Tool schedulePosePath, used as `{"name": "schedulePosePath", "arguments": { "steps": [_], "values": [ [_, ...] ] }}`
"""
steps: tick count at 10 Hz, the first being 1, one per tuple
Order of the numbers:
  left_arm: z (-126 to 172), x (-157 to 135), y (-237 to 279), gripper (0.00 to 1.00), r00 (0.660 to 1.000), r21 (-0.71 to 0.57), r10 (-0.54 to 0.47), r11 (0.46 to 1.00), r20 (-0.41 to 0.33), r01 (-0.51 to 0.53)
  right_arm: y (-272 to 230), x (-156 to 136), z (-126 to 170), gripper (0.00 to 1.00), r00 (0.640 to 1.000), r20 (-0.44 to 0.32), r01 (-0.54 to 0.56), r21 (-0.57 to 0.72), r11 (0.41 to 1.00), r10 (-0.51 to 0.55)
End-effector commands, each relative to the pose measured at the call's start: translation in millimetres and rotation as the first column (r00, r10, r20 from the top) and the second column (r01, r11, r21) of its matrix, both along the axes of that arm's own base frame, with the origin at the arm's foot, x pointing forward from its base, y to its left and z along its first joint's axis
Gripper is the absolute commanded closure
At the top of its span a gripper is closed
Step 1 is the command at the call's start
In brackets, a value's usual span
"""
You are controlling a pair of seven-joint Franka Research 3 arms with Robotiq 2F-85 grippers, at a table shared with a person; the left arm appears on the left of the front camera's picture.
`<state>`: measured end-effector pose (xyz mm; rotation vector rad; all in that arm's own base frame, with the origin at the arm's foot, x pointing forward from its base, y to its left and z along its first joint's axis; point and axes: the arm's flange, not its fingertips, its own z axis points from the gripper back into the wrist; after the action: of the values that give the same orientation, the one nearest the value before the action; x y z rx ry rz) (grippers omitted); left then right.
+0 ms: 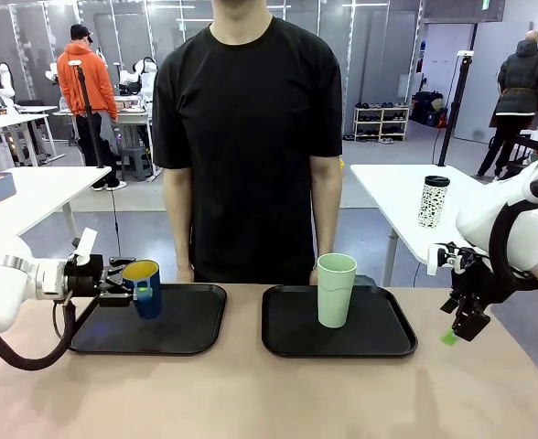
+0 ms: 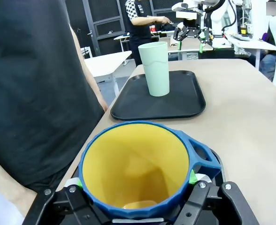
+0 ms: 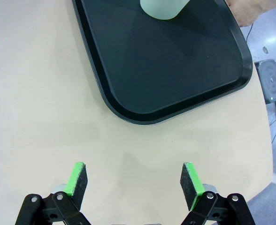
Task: Sort and store the cups by type.
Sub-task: Pick up the Handle plastic cup and place it into the empty Flat Tray.
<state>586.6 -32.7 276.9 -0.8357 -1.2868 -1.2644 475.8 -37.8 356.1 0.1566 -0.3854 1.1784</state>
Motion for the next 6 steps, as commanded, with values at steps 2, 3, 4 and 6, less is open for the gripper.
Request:
{"name": "schedulePosePath", "arguments": {
  "steps": [2, 3, 4, 6],
  "values": [
    [7, 0, 0, 0.42, 1.000, 0.002, -0.001, 1.000, 0.016, 0.001, -1, 0, 0, 0.00, 1.000, 0.000, 0.000, -0.004, 1.000, 0.000],
    [1, 0, 0, 0.21, 1.000, 0.000, 0.000, 1.000, 0.002, 0.000, -1, 0, 0, 0.00, 1.000, 0.000, 0.000, -0.004, 1.000, 0.000],
    [-6, 5, -1, 0.21, 1.000, 0.026, 0.010, 1.000, -0.004, -0.010, -1, 0, 0, 0.00, 1.000, 0.000, 0.000, -0.004, 1.000, 0.000],
    [-16, 17, 1, 0.21, 0.999, 0.042, 0.040, 0.998, 0.013, -0.041, -1, 0, 0, 0.00, 1.000, 0.000, 0.000, -0.004, 1.000, 0.000]
  ]
}}
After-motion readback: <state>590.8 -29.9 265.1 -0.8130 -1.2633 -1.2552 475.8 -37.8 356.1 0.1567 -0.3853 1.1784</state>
